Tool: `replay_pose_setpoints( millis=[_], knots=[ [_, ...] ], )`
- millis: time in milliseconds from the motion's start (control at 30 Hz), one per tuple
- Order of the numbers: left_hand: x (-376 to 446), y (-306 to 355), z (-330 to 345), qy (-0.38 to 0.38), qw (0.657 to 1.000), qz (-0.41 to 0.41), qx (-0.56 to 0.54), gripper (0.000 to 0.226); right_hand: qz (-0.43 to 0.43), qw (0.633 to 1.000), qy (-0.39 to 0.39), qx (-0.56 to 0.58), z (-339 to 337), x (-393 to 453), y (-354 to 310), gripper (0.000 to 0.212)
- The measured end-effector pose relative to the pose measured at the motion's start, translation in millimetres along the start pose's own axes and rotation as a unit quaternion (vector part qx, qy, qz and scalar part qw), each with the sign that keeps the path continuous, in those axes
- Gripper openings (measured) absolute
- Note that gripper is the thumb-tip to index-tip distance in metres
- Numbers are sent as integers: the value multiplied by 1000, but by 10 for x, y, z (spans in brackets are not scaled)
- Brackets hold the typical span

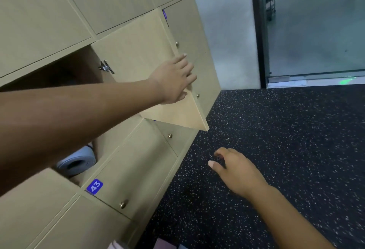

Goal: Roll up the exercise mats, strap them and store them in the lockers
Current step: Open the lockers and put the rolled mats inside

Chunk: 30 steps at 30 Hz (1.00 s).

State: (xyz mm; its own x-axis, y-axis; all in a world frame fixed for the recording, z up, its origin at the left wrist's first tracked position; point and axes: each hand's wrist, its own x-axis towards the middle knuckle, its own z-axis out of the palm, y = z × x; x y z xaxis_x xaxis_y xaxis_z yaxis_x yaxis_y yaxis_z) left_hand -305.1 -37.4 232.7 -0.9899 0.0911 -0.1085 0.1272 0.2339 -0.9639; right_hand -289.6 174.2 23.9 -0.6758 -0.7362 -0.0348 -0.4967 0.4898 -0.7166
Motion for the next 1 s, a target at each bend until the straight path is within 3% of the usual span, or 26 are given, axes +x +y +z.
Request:
replay_pose_setpoints(
  millis=[100,400,600,800,1000],
  knots=[
    [-427,56,-15,35,998,5,-58,57,2,1000,-5,21,39,11,-15,47],
    [-1866,242,264,9,990,-5,-144,51,-20,998,-40,38,266,17,-213,43],
    [-2604,258,586,-80,981,-44,-169,50,-56,996,-59,36,514,72,-481,44],
    [-3178,198,900,-178,968,-27,-177,54,-82,993,-78,26,767,121,-725,44],
    [-3560,145,1152,-262,962,22,-68,63,-93,991,-95,6,966,149,-859,44]
  ],
)
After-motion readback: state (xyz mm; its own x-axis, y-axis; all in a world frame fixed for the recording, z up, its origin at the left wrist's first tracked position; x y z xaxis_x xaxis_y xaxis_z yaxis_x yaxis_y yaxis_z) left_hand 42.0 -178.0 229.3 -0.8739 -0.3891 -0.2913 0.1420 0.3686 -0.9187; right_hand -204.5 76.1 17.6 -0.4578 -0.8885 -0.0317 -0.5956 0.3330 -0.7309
